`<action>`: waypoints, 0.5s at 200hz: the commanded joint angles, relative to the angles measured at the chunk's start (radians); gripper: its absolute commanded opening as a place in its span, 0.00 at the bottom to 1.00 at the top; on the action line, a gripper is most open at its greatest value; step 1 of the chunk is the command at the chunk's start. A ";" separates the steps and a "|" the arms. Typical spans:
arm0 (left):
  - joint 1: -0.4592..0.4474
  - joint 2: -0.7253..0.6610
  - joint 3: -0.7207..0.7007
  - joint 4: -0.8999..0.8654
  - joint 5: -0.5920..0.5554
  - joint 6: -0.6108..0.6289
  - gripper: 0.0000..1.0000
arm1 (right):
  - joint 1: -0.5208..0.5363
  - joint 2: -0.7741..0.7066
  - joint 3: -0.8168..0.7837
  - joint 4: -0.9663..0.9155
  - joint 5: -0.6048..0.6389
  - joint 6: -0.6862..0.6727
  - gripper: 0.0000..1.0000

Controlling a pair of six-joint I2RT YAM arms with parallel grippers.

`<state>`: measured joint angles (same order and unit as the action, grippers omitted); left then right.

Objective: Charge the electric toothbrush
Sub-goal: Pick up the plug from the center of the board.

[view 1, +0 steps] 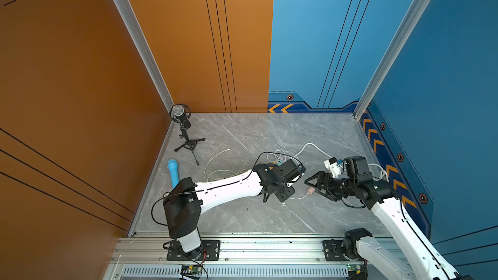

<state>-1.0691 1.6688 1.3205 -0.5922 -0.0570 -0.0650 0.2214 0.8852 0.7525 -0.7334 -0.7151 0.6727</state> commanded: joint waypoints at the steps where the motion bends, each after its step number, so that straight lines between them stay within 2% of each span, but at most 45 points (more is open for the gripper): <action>1: 0.041 -0.087 -0.062 0.144 0.127 0.089 0.04 | 0.056 0.042 0.028 0.112 -0.029 0.046 0.79; 27: 0.111 -0.212 -0.221 0.352 0.246 0.082 0.04 | 0.123 0.074 0.029 0.241 0.003 0.087 0.77; 43: 0.122 -0.272 -0.283 0.434 0.261 0.097 0.05 | 0.167 0.100 0.035 0.335 0.004 0.123 0.76; 84: 0.154 -0.342 -0.365 0.485 0.313 0.114 0.04 | 0.294 0.167 0.101 0.385 0.084 0.123 0.73; 100: 0.160 -0.375 -0.397 0.519 0.337 0.115 0.04 | 0.305 0.184 0.118 0.379 0.103 0.115 0.66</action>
<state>-0.9283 1.3445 0.9672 -0.1696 0.2031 0.0273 0.5045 1.0492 0.8261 -0.3996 -0.6746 0.7834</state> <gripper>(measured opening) 0.444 0.703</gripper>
